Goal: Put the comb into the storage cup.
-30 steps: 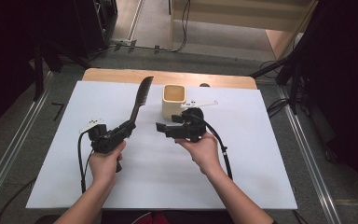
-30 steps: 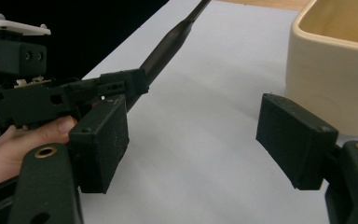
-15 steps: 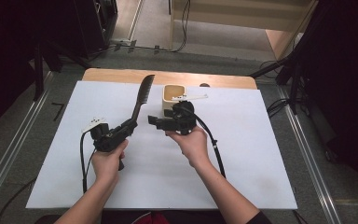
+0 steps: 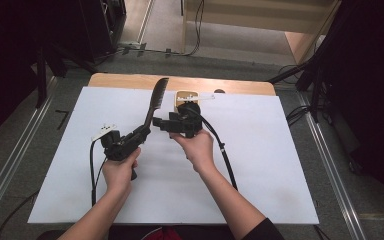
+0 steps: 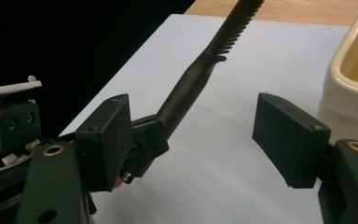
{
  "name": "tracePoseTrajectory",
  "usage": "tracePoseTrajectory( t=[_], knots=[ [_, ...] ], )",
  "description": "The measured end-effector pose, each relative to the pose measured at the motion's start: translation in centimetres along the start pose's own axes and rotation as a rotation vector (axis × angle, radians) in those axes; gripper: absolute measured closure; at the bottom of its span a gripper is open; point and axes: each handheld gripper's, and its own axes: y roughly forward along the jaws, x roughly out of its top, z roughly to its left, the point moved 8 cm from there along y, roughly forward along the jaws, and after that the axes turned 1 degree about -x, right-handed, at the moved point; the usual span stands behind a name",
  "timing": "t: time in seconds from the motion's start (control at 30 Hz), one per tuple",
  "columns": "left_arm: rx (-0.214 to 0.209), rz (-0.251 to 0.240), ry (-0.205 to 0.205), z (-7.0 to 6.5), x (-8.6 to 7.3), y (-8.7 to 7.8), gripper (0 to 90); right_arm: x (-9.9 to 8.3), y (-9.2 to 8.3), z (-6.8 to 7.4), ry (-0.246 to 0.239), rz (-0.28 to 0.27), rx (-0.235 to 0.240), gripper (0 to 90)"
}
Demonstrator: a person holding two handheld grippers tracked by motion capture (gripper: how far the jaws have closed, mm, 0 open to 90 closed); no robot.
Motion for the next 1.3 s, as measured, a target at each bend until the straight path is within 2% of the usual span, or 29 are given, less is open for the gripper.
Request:
tracePoseTrajectory(
  t=[0.6, 0.83, 1.0, 1.3],
  knots=[
    [-0.007, -0.040, 0.004, -0.1, 0.4, -0.1, 73.6, 0.9, 2.6, 0.4, 0.064, -0.007, -0.002, 28.4],
    [-0.011, -0.043, 0.002, -0.2, 0.3, -0.1, 73.6, 0.9, 3.8, 0.7, 0.048, 0.008, -0.044, 29.6],
    [-0.016, -0.053, -0.018, -0.2, 0.4, -0.1, 73.6, 1.1, 4.5, 1.0, 0.035, -0.003, -0.061, 30.5],
    [-0.021, -0.068, -0.040, -0.2, 0.3, -0.2, 73.6, 1.4, 5.5, 1.4, 0.052, 0.007, -0.074, 32.9]
  ],
)
